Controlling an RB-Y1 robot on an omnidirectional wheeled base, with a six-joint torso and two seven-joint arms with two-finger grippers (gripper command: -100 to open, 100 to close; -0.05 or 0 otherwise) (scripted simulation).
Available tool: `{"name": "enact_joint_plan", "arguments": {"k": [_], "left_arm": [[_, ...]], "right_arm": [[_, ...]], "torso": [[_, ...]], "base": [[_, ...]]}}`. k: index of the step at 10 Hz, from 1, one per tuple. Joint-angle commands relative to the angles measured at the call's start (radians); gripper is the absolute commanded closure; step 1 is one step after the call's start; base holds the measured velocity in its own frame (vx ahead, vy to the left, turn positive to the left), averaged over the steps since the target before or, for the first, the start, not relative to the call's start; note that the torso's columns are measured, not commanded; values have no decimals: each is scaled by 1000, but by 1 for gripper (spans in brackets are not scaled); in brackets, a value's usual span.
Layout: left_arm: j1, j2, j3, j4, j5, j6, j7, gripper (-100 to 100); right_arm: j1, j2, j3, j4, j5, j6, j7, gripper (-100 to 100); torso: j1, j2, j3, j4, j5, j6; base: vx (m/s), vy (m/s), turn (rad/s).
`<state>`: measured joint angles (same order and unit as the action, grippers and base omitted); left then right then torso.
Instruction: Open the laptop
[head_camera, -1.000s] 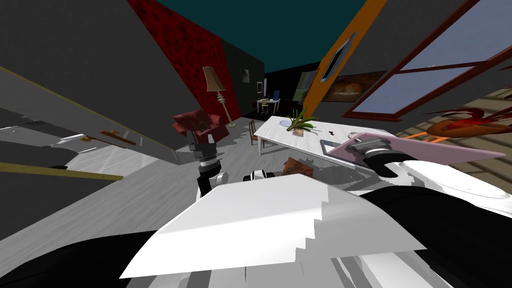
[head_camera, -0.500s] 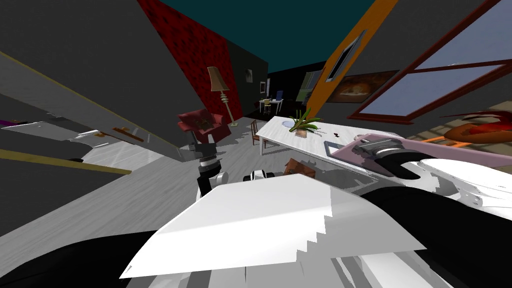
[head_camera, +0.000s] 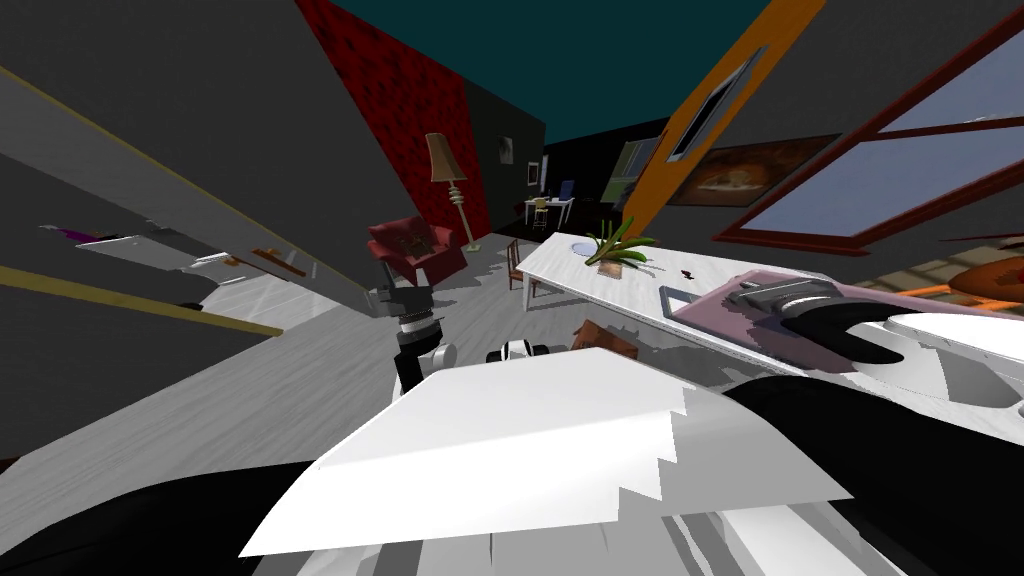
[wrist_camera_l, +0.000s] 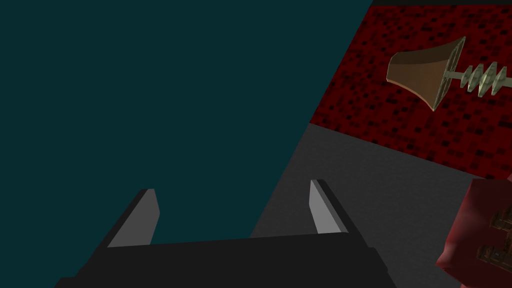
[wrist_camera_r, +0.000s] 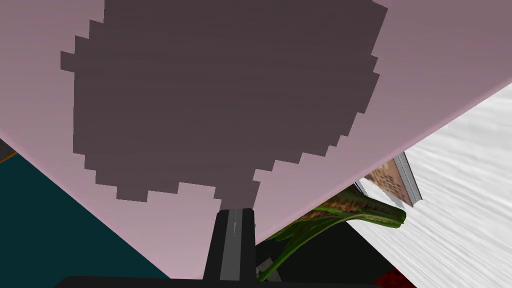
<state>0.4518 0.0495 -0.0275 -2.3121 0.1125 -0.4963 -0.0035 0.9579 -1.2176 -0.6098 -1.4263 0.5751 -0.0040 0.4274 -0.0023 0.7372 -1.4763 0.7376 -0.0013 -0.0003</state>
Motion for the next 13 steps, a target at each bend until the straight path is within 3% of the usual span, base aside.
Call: {"name": "enact_joint_plan", "arguments": {"k": [1, 4, 5, 6, 10, 13], "left_arm": [[0, 0, 0, 0, 0, 0, 0, 0], [0, 0, 0, 0, 0, 0, 0, 0], [0, 0, 0, 0, 0, 0, 0, 0], [0, 0, 0, 0, 0, 0, 0, 0], [0, 0, 0, 0, 0, 0, 0, 0], [-1, 0, 0, 0, 0, 0, 0, 0]], "right_arm": [[70, -80, 5, 56, -63, -7, -64, 100], [135, -174, 7, 89, -103, -13, -103, 100], [123, -157, 7, 84, -98, -11, -98, 100], [133, -140, 8, 73, -71, -12, -97, -100], [152, -74, 13, 35, 20, -13, -82, -100], [170, -8, 19, -7, 108, -14, -63, -100]], "torso": [[1, 0, 0, 0, 0, 0], [2, 0, 0, 0, 1, 0], [2, 0, 0, 0, 1, 0], [2, 1, 1, 1, 1, 1], [2, 4, 3, 2, 1, 1], [1, 5, 3, 1, 1, 1]], "base": [[9, 4, 123], [8, 3, 72], [4, 0, 11], [-90, -26, 81], [-219, -46, 103], [-325, -66, 141]]}}
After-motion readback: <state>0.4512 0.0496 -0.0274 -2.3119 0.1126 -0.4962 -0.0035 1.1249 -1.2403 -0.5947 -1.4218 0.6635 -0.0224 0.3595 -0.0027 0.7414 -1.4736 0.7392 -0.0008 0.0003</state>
